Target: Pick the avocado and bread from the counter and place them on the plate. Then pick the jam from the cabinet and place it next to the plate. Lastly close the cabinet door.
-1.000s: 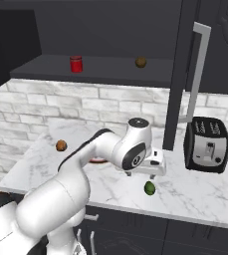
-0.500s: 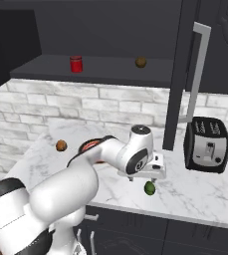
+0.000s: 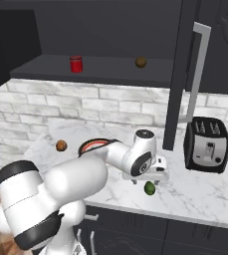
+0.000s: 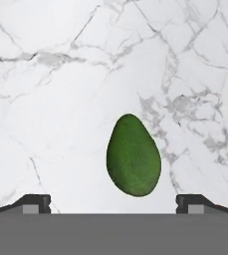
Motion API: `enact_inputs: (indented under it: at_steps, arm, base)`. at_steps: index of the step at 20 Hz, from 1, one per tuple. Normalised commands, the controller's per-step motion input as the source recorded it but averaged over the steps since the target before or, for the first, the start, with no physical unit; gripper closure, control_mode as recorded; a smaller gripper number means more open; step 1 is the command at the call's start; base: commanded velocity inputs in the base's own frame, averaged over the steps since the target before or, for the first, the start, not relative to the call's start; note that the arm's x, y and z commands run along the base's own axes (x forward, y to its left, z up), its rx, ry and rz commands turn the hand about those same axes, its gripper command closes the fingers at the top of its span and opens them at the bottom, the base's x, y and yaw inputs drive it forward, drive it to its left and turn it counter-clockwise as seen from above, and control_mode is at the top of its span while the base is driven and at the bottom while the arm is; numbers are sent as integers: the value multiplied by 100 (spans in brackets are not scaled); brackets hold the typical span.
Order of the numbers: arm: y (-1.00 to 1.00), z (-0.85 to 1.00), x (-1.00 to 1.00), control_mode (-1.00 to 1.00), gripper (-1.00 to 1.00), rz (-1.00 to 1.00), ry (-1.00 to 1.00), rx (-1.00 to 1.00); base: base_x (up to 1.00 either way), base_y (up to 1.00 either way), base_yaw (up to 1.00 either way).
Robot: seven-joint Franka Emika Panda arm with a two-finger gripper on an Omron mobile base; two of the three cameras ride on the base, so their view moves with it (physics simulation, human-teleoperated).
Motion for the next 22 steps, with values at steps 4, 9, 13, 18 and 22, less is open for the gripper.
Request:
enact_inputs:
  at_steps: [4, 9, 13, 18, 22]
  arm:
    - [-14, -23, 15, -100, -100, 4, 3, 0]
    - [-13, -21, 12, -100, -100, 4, 2, 0]
    - [-8, -21, 1, -100, -100, 2, 1, 0]
    - [0, -25, 0, -100, -100, 1, 1, 0]
    - [0, -30, 0, -100, -100, 1, 1, 0]
  base:
    - [0, 0, 0]
    - [0, 0, 0]
    - [0, 0, 0]
    - [0, 0, 0]
    - [0, 0, 0]
